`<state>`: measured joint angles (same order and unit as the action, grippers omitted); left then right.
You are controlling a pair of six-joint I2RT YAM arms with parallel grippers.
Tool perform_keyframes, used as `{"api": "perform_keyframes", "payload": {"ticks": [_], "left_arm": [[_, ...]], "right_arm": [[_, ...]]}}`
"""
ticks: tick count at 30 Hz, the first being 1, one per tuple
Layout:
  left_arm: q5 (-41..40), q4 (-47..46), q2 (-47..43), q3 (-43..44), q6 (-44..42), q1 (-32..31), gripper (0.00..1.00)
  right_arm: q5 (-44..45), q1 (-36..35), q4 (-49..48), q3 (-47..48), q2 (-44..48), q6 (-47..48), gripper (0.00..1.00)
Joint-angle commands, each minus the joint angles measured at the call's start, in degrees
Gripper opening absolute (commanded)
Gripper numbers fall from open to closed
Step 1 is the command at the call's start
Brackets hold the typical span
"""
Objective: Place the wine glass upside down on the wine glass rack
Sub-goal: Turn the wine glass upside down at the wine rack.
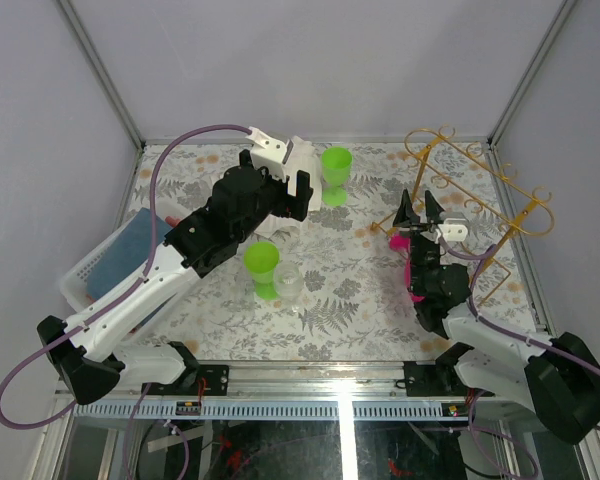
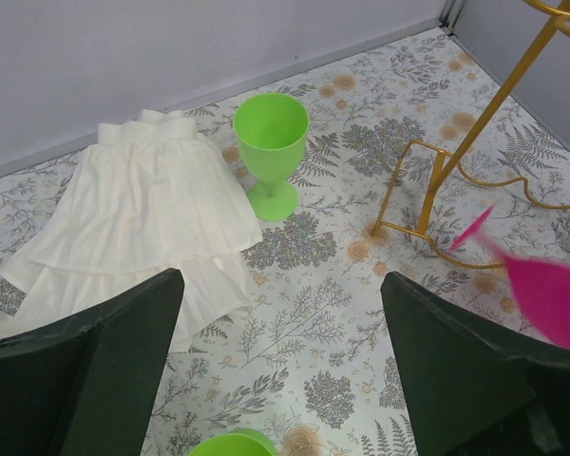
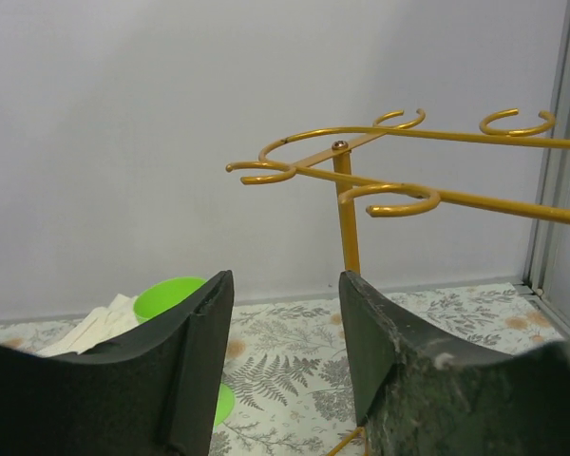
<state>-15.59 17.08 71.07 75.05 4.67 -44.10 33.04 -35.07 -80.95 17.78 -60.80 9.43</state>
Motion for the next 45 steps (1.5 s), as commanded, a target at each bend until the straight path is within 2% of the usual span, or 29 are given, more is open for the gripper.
{"api": "perform_keyframes", "payload": {"ticks": [1,3,5,9,15,20,25,29,34,37,45], "left_arm": [[-0.59,-3.55,-0.76,-0.17,-0.09,0.26,0.85],[-0.51,-3.66,-0.99,-0.24,0.03,0.33,0.85],[-0.74,-3.97,-1.11,-0.53,0.08,0.32,0.85],[-0.55,-3.65,-0.84,-0.41,0.16,0.33,0.85],[-0.79,-3.72,-1.0,-0.43,0.0,0.41,0.85],[-0.72,-3.72,-0.8,-0.29,0.08,0.4,0.85],[-0.76,-3.63,-0.76,-0.26,0.15,0.47,0.85],[-0.84,-3.55,-0.85,-0.28,0.08,0.63,0.85],[-0.95,-3.59,-0.78,-0.27,0.08,0.74,0.86],[-1.0,-3.55,-0.73,-0.23,0.08,0.71,0.86],[-1.1,-3.55,-0.66,-0.3,0.01,0.94,0.86]], "right_arm": [[-2.94,0.39,6.19,-0.03,3.65,0.91,0.49],[-3.2,0.35,6.26,-0.56,4.18,0.93,0.36],[-3.66,0.35,6.64,-1.28,4.88,-0.06,0.28],[-5.1,0.35,11.41,-1.75,7.28,-2.06,0.27],[-11.82,0.35,37.86,2.27,15.36,-6.06,0.36],[-21.6,0.35,58.89,6.26,20.01,-6.6,0.45],[-30.06,0.35,79.15,14.11,19.91,-8.1,0.5],[-35.33,0.19,91.33,19.54,16.52,-9.6,0.57],[-41.95,-0.87,102.13,24.63,10.07,-14.82,0.61],[-42.62,-2.54,106.57,26.53,6.07,-18.54,0.63],[-39.22,-8.99,104.88,22.51,1.9,-28.44,0.66]]}}
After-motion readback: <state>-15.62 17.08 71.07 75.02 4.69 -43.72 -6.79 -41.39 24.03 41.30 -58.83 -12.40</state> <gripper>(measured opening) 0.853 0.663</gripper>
